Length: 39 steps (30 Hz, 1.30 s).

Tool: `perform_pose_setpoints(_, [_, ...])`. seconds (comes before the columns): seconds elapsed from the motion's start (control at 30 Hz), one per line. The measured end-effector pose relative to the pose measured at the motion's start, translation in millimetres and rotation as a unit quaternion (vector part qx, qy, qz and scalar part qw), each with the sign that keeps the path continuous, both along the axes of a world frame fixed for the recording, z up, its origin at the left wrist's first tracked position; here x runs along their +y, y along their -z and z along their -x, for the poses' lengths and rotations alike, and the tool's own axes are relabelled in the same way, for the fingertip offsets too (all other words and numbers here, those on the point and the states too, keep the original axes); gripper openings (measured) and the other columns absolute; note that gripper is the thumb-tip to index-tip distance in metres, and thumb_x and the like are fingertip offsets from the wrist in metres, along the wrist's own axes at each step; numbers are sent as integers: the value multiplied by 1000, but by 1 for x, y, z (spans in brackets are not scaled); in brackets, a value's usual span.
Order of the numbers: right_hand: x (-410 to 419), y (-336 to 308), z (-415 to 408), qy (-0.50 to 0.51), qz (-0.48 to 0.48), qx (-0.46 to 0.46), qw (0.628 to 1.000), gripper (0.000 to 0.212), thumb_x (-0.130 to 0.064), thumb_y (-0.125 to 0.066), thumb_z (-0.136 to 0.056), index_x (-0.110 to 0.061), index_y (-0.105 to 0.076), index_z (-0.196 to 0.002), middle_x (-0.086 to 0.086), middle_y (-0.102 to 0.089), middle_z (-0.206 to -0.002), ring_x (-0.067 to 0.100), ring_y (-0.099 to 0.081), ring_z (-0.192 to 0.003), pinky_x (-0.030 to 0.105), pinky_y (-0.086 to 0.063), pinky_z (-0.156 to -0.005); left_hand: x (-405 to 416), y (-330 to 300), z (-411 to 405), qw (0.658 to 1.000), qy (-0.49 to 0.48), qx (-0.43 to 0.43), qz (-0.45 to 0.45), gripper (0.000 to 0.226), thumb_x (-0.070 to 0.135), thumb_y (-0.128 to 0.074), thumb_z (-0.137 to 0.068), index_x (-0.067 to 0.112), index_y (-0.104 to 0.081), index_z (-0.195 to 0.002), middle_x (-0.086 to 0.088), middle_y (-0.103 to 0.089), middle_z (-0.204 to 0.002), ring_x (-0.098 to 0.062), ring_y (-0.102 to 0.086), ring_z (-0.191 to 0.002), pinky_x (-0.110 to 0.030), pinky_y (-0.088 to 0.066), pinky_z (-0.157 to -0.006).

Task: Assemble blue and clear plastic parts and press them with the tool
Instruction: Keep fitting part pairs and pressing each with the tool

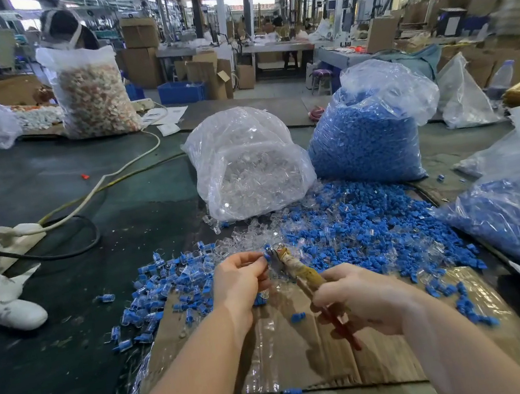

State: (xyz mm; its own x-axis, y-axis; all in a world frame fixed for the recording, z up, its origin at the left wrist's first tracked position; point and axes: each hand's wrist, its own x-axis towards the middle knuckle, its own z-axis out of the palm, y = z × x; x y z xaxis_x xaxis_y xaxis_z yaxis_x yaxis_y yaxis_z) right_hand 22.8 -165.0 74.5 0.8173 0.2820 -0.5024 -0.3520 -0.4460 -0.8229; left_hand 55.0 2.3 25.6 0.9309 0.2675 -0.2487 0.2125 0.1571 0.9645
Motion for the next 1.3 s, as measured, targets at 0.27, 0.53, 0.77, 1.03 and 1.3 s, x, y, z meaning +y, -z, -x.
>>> perform_pose_setpoints(0.27, [3, -3, 1, -48, 22, 16, 998, 29, 9, -44, -81, -7, -50, -103, 12, -45, -97, 22, -52, -86, 43, -54, -80, 4, -4, -3, 1000, -9, 7, 4, 12, -3, -58, -87, 8, -62, -82, -9, -62, -75, -12, -60, -57, -17, -51, -50])
perform_pose_setpoints(0.53, [3, -8, 2, -55, 17, 13, 998, 27, 12, -42, -82, -10, -52, -94, 10, -44, -95, 23, -51, -90, 41, -54, -78, 8, -7, -6, 1000, 3, 23, 1, 8, -4, -59, -86, 3, -63, -83, -9, -61, -66, -10, -61, -47, -20, -52, -50])
perform_pose_setpoints(0.77, [2, -7, 1, -65, 1, 20, 998, 44, 11, -42, -80, -16, -58, -111, 11, -47, -98, 25, -52, -93, 41, -51, -77, 8, -9, -5, 999, -4, 33, 14, 10, -6, -58, -85, 3, -61, -82, -13, -61, -68, -13, -61, -47, -19, -50, -45])
perform_pose_setpoints(1.03, [6, -3, 2, -58, 29, -13, 998, 41, 11, -40, -78, -17, -58, -101, 13, -52, -93, 22, -54, -80, 36, -49, -68, 5, -7, -6, 999, -18, 30, 9, 11, -5, -59, -85, 5, -63, -82, -11, -62, -74, -12, -62, -53, -20, -54, -53])
perform_pose_setpoints(1.3, [5, 5, 3, 11, -55, -2, 998, 50, 14, -44, -74, -21, -65, -103, 10, -47, -85, 24, -45, -75, 30, -40, -59, 0, -7, -5, 998, -51, 15, 24, 13, -6, -57, -86, 5, -61, -81, -10, -60, -69, -14, -59, -54, -17, -51, -45])
